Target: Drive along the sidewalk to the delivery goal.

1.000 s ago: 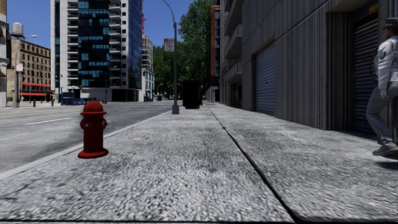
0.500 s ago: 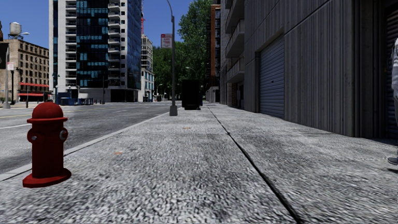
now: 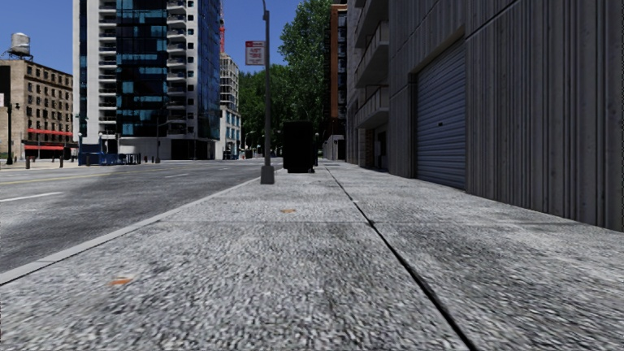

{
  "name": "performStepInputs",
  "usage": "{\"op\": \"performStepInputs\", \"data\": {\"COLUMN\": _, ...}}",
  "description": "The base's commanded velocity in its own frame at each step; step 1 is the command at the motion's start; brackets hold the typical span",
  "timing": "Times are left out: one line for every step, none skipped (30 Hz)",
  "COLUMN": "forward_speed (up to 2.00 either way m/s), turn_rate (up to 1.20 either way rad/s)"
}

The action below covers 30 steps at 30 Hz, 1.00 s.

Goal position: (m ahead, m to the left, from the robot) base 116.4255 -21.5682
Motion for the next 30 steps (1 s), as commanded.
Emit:
{"op": "performStepInputs", "data": {"forward_speed": 2.00, "turn_rate": 0.00}}
{"op": "performStepInputs", "data": {"forward_speed": 2.00, "turn_rate": 0.00}}
{"op": "performStepInputs", "data": {"forward_speed": 2.00, "turn_rate": 0.00}}
{"op": "performStepInputs", "data": {"forward_speed": 2.00, "turn_rate": 0.00}}
{"op": "performStepInputs", "data": {"forward_speed": 2.00, "turn_rate": 0.00}}
{"op": "performStepInputs", "data": {"forward_speed": 2.00, "turn_rate": 0.00}}
{"op": "performStepInputs", "data": {"forward_speed": 2.00, "turn_rate": 0.00}}
{"op": "performStepInputs", "data": {"forward_speed": 2.00, "turn_rate": 0.00}}
{"op": "performStepInputs", "data": {"forward_speed": 2.00, "turn_rate": 0.00}}
{"op": "performStepInputs", "data": {"forward_speed": 2.00, "turn_rate": 0.00}}
{"op": "performStepInputs", "data": {"forward_speed": 2.00, "turn_rate": 0.00}}
{"op": "performStepInputs", "data": {"forward_speed": 2.00, "turn_rate": 0.00}}
{"op": "performStepInputs", "data": {"forward_speed": 2.00, "turn_rate": 0.00}}
{"op": "performStepInputs", "data": {"forward_speed": 2.00, "turn_rate": 0.00}}
{"op": "performStepInputs", "data": {"forward_speed": 2.00, "turn_rate": 0.00}}
{"op": "performStepInputs", "data": {"forward_speed": 2.00, "turn_rate": 0.00}}
{"op": "performStepInputs", "data": {"forward_speed": 2.00, "turn_rate": 0.00}}
{"op": "performStepInputs", "data": {"forward_speed": 2.00, "turn_rate": 0.00}}
{"op": "performStepInputs", "data": {"forward_speed": 2.00, "turn_rate": 0.00}}
{"op": "performStepInputs", "data": {"forward_speed": 2.00, "turn_rate": 0.00}}
{"op": "performStepInputs", "data": {"forward_speed": 2.00, "turn_rate": 0.00}}
{"op": "performStepInputs", "data": {"forward_speed": 2.00, "turn_rate": 0.00}}
{"op": "performStepInputs", "data": {"forward_speed": 2.00, "turn_rate": 0.00}}
{"op": "performStepInputs", "data": {"forward_speed": 2.00, "turn_rate": 0.00}}
{"op": "performStepInputs", "data": {"forward_speed": 2.00, "turn_rate": 0.00}}
{"op": "performStepInputs", "data": {"forward_speed": 2.00, "turn_rate": 0.00}}
{"op": "performStepInputs", "data": {"forward_speed": 2.00, "turn_rate": 0.00}}
{"op": "performStepInputs", "data": {"forward_speed": 2.00, "turn_rate": 0.00}}
{"op": "performStepInputs", "data": {"forward_speed": 2.00, "turn_rate": 0.00}}
{"op": "performStepInputs", "data": {"forward_speed": 2.00, "turn_rate": 0.00}}
